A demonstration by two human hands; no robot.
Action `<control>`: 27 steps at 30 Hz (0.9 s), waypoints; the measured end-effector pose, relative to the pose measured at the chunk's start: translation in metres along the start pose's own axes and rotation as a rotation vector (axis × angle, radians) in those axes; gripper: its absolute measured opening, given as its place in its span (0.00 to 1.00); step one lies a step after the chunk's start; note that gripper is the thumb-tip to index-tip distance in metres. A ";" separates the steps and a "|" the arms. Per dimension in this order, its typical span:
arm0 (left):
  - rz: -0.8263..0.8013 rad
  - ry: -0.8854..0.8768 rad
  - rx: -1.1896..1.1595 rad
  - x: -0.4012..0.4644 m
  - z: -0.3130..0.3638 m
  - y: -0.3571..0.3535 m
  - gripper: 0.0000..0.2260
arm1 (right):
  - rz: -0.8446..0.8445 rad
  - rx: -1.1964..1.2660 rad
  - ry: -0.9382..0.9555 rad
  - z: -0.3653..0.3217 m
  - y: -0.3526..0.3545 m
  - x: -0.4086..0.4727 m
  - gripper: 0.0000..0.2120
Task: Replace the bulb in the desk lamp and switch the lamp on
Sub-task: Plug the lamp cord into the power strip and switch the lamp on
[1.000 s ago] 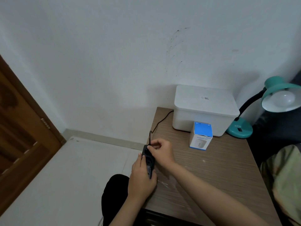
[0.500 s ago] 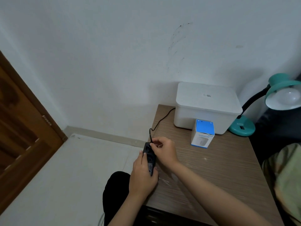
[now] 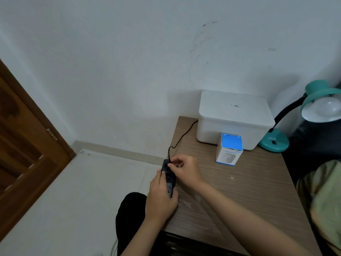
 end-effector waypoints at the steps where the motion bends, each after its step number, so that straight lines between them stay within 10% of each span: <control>1: -0.001 -0.001 0.002 0.000 0.000 0.000 0.31 | -0.014 -0.013 0.015 -0.001 -0.001 -0.001 0.06; 27: 0.007 0.001 -0.007 0.000 0.000 0.001 0.31 | 0.040 0.016 -0.151 0.017 -0.010 -0.001 0.06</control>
Point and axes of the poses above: each hand's wrist, its own x-axis towards the middle knuckle, its own y-axis out of the back of the hand, z = x × y, the point moved 5 cm from there along x, towards the middle knuckle, and after that the axes turned 4 degrees about z, right-handed, at the moved point
